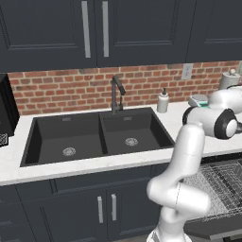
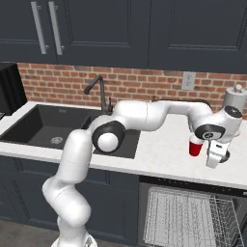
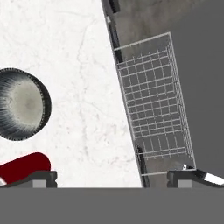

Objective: Pick up the cup and bowl from the counter, place them in the dishwasher, and close the dishwasher door.

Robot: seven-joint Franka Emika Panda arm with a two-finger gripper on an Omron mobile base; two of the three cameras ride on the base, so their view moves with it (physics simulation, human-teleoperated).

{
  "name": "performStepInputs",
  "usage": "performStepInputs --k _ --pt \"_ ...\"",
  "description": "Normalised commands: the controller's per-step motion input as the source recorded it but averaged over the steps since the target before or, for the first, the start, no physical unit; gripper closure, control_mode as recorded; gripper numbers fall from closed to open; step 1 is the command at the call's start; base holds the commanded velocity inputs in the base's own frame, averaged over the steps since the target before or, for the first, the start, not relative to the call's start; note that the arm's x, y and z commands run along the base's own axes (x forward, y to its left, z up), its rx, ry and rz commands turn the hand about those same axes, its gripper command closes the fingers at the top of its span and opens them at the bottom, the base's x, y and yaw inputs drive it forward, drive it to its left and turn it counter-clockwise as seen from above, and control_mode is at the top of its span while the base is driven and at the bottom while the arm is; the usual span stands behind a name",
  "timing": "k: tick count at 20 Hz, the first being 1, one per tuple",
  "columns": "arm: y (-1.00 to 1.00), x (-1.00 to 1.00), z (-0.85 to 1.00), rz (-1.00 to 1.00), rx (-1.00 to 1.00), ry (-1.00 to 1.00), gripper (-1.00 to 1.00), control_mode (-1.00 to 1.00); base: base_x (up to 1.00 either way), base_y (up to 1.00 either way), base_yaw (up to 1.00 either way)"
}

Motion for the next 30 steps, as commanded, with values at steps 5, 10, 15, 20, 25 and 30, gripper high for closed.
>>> performStepInputs --k 5,10,15,20,25,30 --pt "0.0 0.04 -0.53 -0.03 0.0 -0.12 -1.0 -1.0 0.0 0.0 0.0" --pt "0.0 0.14 -0.43 -0.05 -0.01 -0.1 -1.0 -1.0 0.0 0.0 0.0" --pt "0.0 0.32 -0.26 -0.06 0.0 -0.03 -1.0 -1.0 0.0 0.0 0.0" --pt "-0.01 0.48 -0.06 -0.07 0.0 0.0 -1.0 -1.0 0.0 0.0 0.0" --pt "-0.09 0.51 0.0 -0.07 0.0 0.0 -1.0 -1.0 0.0 0.0 0.0" --pt "-0.23 0.39 -0.03 -0.08 0.0 0.0 -1.0 -1.0 0.0 0.0 0.0"
